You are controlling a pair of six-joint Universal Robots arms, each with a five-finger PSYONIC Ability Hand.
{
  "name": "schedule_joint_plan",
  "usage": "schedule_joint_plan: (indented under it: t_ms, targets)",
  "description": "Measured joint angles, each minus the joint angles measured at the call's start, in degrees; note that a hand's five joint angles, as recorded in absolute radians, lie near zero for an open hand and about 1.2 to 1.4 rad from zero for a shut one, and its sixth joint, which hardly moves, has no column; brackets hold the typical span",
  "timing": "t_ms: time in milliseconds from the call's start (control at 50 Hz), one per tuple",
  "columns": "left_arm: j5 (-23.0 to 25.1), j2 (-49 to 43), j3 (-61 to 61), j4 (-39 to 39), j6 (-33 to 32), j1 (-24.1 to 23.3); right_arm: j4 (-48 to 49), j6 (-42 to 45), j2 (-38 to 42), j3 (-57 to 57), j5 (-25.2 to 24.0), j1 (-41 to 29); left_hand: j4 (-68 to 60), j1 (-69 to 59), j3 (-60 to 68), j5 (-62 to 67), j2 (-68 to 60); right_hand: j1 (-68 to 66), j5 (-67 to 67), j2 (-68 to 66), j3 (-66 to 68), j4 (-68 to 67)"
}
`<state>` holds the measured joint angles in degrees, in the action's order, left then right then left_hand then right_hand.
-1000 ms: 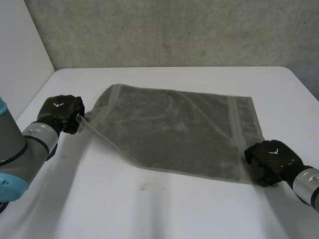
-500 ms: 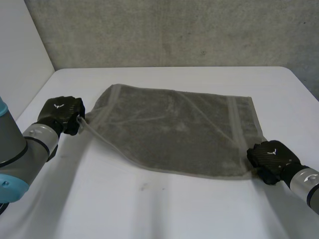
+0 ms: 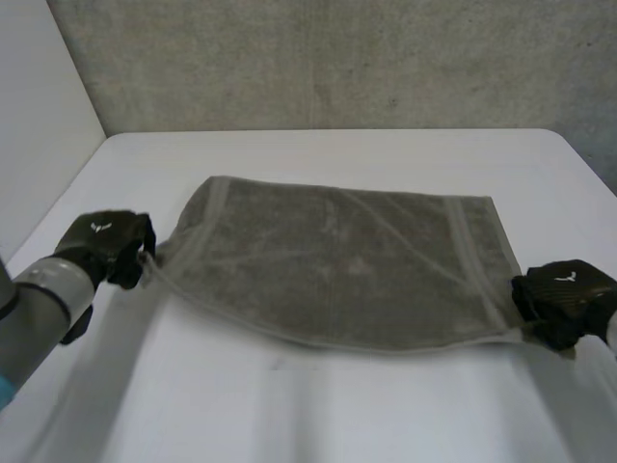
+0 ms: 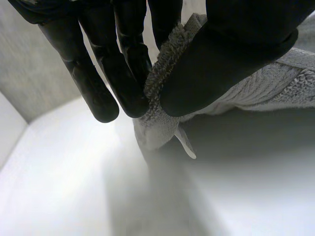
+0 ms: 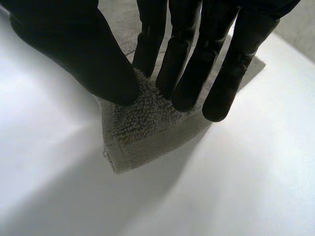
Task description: Fold the towel.
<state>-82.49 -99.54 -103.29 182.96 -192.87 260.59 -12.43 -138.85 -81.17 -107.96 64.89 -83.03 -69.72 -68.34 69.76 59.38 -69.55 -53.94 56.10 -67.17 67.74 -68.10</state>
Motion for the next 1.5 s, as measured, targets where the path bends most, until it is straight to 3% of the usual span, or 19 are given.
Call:
schedule_joint_plan:
  t_ms: [100, 180, 300, 420, 640, 780, 980, 1160, 1180, 1200, 1240, 1260, 1280, 1340, 1360, 1380, 1500]
  targets:
    - [1.3, 3.1, -2.1, -7.2, -3.0, 1.4, -10.8, 4.9, -3.4, 1.3, 0.6, 2.4, 0.0, 0.0, 0.0, 0.0, 0.0, 0.0, 0.0, 0.0, 0.0, 0.0]
    - [4.6, 5.1, -4.5, -14.1, -11.1, 2.5, -22.5, 15.1, -6.6, 1.8, 0.7, 5.8, 0.0, 0.0, 0.0, 0.0, 0.0, 0.0, 0.0, 0.0, 0.1, 0.0]
    - [6.8, 4.7, -4.7, -15.3, -17.1, 3.6, -26.0, 19.9, -7.2, 2.5, 0.1, 7.2, 0.0, 0.0, 0.0, 0.0, 0.0, 0.0, 0.1, 0.0, 0.1, 0.0]
    - [7.1, 0.6, -0.9, -11.6, -17.9, 3.3, -20.5, 15.5, -1.1, 6.6, 0.4, 5.5, 0.0, 0.0, 0.0, 0.0, 0.0, 0.0, 0.1, 0.0, 0.1, 0.0]
    - [5.4, -16.0, 16.3, -3.2, -10.9, -1.4, -9.1, -1.0, 17.0, 23.7, 4.1, -4.6, 0.0, -0.1, 0.0, 0.0, 0.0, -0.5, 0.4, 0.0, 0.1, 0.0]
    - [-0.8, -28.5, 32.8, -0.2, -8.4, -3.6, 0.0, -8.2, 25.5, 34.9, 9.7, -9.2, 0.0, -0.1, 0.0, 0.0, 0.0, -0.5, 0.5, -0.3, 0.2, 0.0]
    - [-4.7, -40.1, 50.4, 0.2, -8.5, -5.4, 8.4, -9.7, 33.0, 45.0, 17.3, -12.6, 0.0, -0.1, 0.0, 0.0, 0.0, -0.5, 0.5, -0.3, 0.2, 0.0]
    - [-4.4, -45.4, 57.5, 0.2, -8.9, -6.9, 10.9, -9.1, 37.2, 49.7, 18.9, -13.5, 0.0, 0.0, 0.0, 0.0, 0.0, -0.5, 0.5, -0.3, 0.2, 0.0]
    - [-4.3, -45.7, 57.7, 0.2, -8.9, -7.0, 11.0, -9.1, 37.6, 50.0, 18.9, -13.6, 0.0, 0.0, 0.0, 0.0, 0.0, 0.8, -1.2, 2.4, -2.6, 2.1]
    - [-4.2, -46.1, 57.9, 0.3, -8.9, -7.1, 11.0, -9.0, 38.1, 50.4, 18.9, -13.7, 0.0, 0.0, 0.0, 0.0, 0.0, 9.6, -11.6, 13.0, -13.2, 13.5]
    - [-4.1, -46.5, 58.0, 0.4, -8.9, -7.3, 11.0, -8.9, 38.7, 50.9, 18.8, -13.7, 4.7, 3.8, -5.1, -4.2, 4.9, 11.6, -14.3, 16.8, -17.0, 16.4]
    - [-4.0, -46.8, 58.1, 0.6, -8.9, -7.4, 11.0, -8.9, 39.0, 51.1, 18.8, -13.8, 12.4, 12.3, -12.3, -11.9, 13.1, 11.6, -14.3, 16.8, -17.0, 16.4]
    - [-4.0, -46.9, 58.1, 0.7, -8.9, -7.5, 11.0, -8.9, 39.3, 51.3, 18.9, -13.8, 15.1, 14.9, -15.6, -14.7, 15.5, 29.1, -36.3, 38.9, -39.2, 38.9]
    - [-4.0, -47.2, 57.9, 1.3, -8.9, -7.9, 11.0, -9.0, 39.6, 51.7, 19.2, -13.9, 30.2, 30.5, -31.2, -29.5, 31.3, 39.5, -49.3, 51.0, -51.8, 52.2]
    - [-4.1, -47.1, 57.7, 1.7, -8.9, -8.2, 10.9, -9.1, 39.4, 51.8, 19.5, -13.9, 45.0, 45.1, -45.5, -43.9, 45.5, 41.6, -51.9, 54.0, -54.8, 54.5]
    - [-4.1, -47.0, 57.7, 1.8, -8.9, -8.3, 10.9, -9.2, 39.2, 51.8, 19.6, -13.9, 48.7, 47.6, -49.0, -47.5, 48.8, 41.6, -51.9, 54.0, -54.8, 54.5]
    - [-4.5, -44.5, 56.9, 2.5, -8.8, -9.0, 10.9, -9.8, 35.3, 51.1, 20.3, -14.0, 57.2, 55.8, -57.1, -55.8, 57.0, 42.3, -52.8, 54.8, -55.6, 54.8]
